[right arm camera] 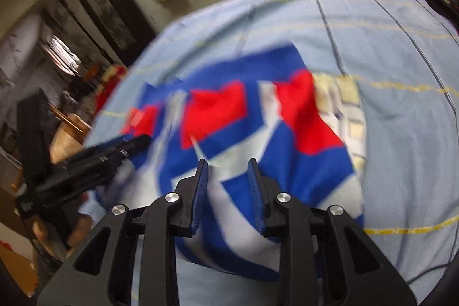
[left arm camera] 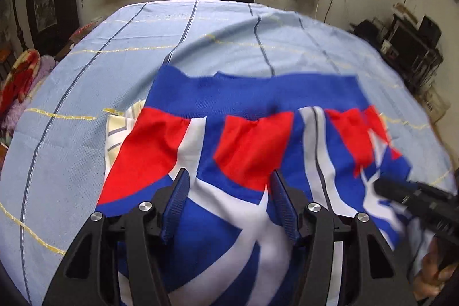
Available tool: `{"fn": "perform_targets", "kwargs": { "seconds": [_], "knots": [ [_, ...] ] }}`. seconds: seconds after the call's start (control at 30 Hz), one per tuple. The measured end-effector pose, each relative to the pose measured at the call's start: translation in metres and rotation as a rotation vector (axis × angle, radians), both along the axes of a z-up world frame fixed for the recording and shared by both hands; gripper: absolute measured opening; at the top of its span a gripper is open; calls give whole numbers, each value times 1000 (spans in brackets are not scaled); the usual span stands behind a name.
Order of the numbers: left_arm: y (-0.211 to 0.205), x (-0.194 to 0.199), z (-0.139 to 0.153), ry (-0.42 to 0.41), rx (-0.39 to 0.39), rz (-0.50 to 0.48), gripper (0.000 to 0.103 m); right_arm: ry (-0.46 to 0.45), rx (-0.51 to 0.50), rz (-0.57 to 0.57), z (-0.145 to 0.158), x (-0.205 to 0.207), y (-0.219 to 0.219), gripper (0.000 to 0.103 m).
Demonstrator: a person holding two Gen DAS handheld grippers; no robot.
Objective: Fold large clothes
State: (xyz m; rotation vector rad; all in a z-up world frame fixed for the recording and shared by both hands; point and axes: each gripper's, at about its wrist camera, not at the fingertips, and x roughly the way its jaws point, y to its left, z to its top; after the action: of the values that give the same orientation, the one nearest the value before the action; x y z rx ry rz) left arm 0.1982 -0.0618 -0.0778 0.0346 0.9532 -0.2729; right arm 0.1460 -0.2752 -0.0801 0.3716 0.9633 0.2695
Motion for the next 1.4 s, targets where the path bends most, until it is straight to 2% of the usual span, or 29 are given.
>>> {"fn": "perform_targets", "kwargs": {
  "seconds": [0.03,0.07,0.17,0.53,0.63,0.77,0.8,0.9,1.07,1.23,1.3,1.4],
  "knots": [
    [-6,-3,-1,-22,48,-8,61,-5,17,-7,-5,-2,-6,13],
    [-10,-5,-2,-35,78,-4,61,1,29,-20,-7,-5,-13,1],
    [-24,-12,-7,-79,173,1,62,32,107,-48,-16,-4,-32,0],
    [-20,-17,0,-89,165,-8,62,33,169,-52,-19,-4,-41,1],
    [-19,-19,3,-92,153,-5,62,24,164,-51,-16,-4,-41,7],
    [-21,-25,9,-110,133,-11,62,-33,126,-53,-4,-13,-35,38],
    [-21,-27,10,-119,139,-11,62,-56,95,-57,1,-17,-32,41],
    [-26,-30,13,-149,167,-11,62,-110,60,-44,12,-25,-25,47],
    [-27,-31,14,-160,176,-9,63,-139,28,-23,19,-30,-17,49],
    [-27,-24,4,-116,200,-4,70,-97,29,-31,11,-24,-19,54],
    [-29,-24,0,-117,221,-9,71,-53,40,-33,1,-19,-21,55],
    [-31,-24,-2,-124,241,-13,72,-51,31,-26,-5,-15,-20,55]
  ]
}}
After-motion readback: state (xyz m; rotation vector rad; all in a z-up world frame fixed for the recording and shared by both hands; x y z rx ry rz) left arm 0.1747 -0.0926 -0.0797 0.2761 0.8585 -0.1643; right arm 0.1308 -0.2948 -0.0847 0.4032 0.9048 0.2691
